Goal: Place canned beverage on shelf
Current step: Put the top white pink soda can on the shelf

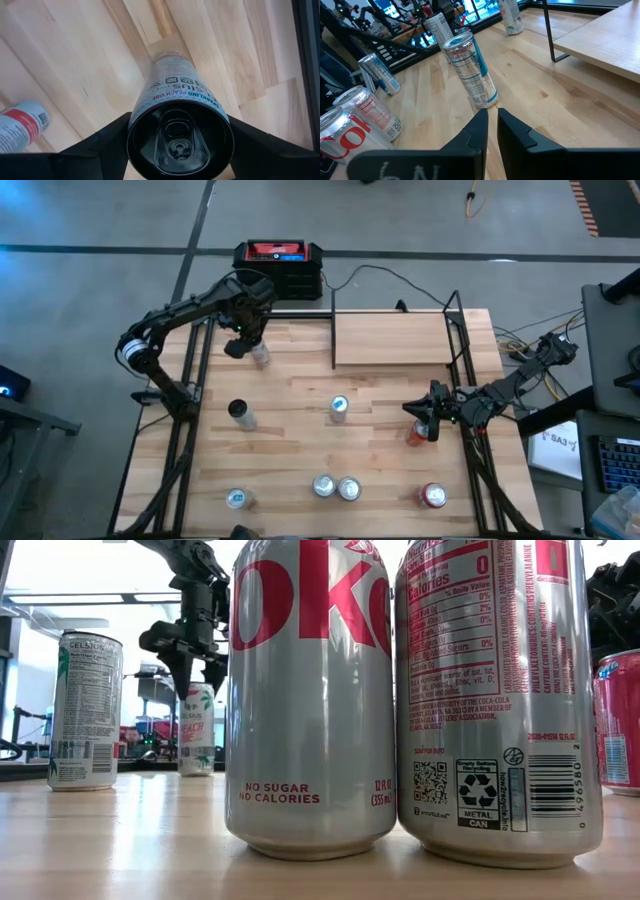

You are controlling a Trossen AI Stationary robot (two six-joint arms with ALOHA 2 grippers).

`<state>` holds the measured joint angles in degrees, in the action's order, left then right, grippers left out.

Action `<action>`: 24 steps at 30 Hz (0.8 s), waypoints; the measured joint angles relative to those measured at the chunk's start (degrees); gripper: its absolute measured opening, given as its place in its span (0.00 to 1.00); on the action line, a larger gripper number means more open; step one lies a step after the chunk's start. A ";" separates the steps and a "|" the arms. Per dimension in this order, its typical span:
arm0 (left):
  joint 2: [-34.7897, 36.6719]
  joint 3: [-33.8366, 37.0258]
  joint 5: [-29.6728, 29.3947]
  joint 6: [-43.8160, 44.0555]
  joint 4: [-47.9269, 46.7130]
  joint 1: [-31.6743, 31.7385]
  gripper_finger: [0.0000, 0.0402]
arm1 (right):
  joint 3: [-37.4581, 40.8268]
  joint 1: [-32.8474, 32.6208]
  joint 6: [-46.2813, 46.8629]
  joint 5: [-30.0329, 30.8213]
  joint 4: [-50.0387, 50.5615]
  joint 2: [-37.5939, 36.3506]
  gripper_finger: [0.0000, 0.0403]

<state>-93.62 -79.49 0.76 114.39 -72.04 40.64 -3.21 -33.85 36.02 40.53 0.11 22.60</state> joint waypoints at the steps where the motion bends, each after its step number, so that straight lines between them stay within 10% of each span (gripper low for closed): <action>1: 0.00 -0.08 -0.02 -0.56 -0.08 0.00 0.64 | -0.01 0.02 0.01 0.00 0.01 0.00 0.07; 24: -0.04 -4.25 -3.81 -38.25 0.01 -0.78 0.97 | -0.01 0.00 0.00 0.00 0.01 0.01 0.07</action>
<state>-93.67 -83.74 -3.05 76.14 -72.03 39.86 -3.22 -33.84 36.03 40.53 0.12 22.61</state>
